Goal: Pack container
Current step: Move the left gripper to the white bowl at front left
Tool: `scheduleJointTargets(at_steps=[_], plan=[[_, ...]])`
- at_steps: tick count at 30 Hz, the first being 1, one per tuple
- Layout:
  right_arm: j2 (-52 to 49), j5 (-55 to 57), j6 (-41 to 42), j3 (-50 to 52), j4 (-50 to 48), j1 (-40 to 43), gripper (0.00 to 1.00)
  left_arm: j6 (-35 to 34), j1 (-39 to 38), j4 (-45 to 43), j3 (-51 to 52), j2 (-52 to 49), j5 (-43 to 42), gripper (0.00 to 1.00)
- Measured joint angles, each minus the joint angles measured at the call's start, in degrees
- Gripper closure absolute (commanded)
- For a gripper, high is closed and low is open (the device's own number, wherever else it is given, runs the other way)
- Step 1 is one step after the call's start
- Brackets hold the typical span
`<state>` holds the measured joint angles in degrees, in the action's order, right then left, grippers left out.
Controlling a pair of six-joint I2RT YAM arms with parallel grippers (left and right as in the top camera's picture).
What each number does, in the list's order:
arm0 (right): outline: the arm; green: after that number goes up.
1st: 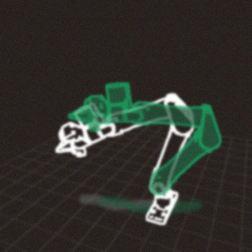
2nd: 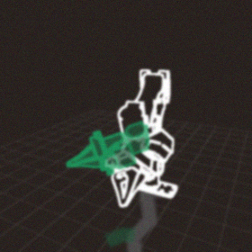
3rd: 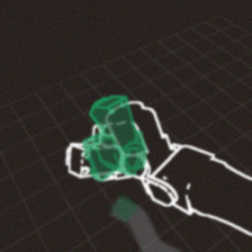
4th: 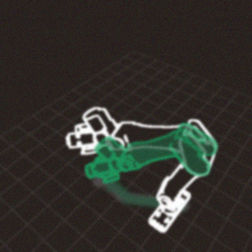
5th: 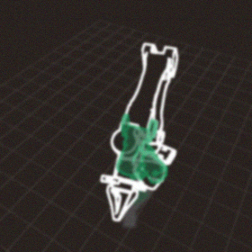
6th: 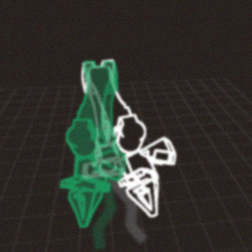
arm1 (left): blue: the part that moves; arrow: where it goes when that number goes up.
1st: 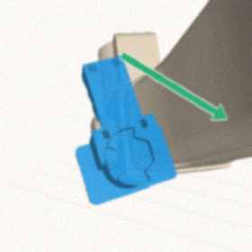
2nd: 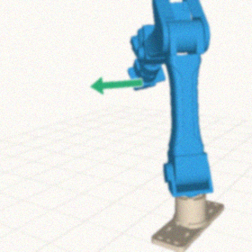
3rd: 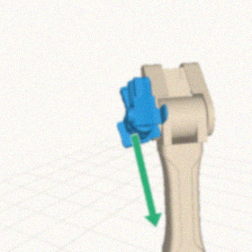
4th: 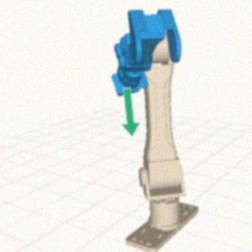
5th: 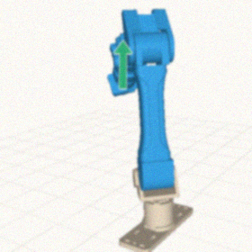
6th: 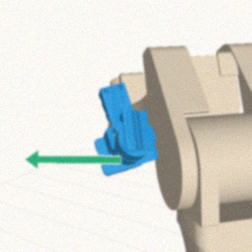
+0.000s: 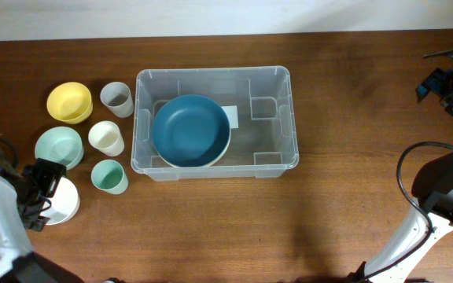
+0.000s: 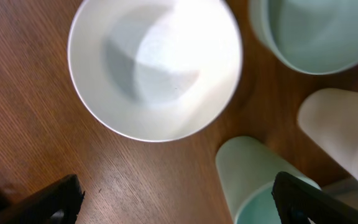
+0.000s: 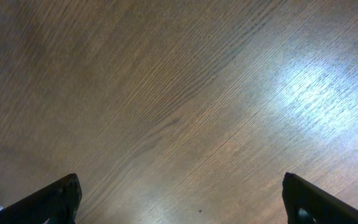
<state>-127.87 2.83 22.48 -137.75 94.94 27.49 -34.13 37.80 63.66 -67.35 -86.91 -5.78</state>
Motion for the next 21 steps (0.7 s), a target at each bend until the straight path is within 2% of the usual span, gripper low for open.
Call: scheduleJointTargets(at_steps=[11,18,21], plan=[[0.0,0.0,0.02,0.0,0.0,0.0,0.01,-2.54,6.21,-0.57,0.07,-6.08,2.19,0.05],[0.0,0.0,0.0,0.0,0.0,0.0,0.01,-3.04,8.57,-4.37,3.13,-6.25,2.71,0.05],[0.0,0.0,0.04,0.0,0.0,0.0,0.01,-3.06,8.57,-8.59,5.44,-6.34,2.8,0.05]])
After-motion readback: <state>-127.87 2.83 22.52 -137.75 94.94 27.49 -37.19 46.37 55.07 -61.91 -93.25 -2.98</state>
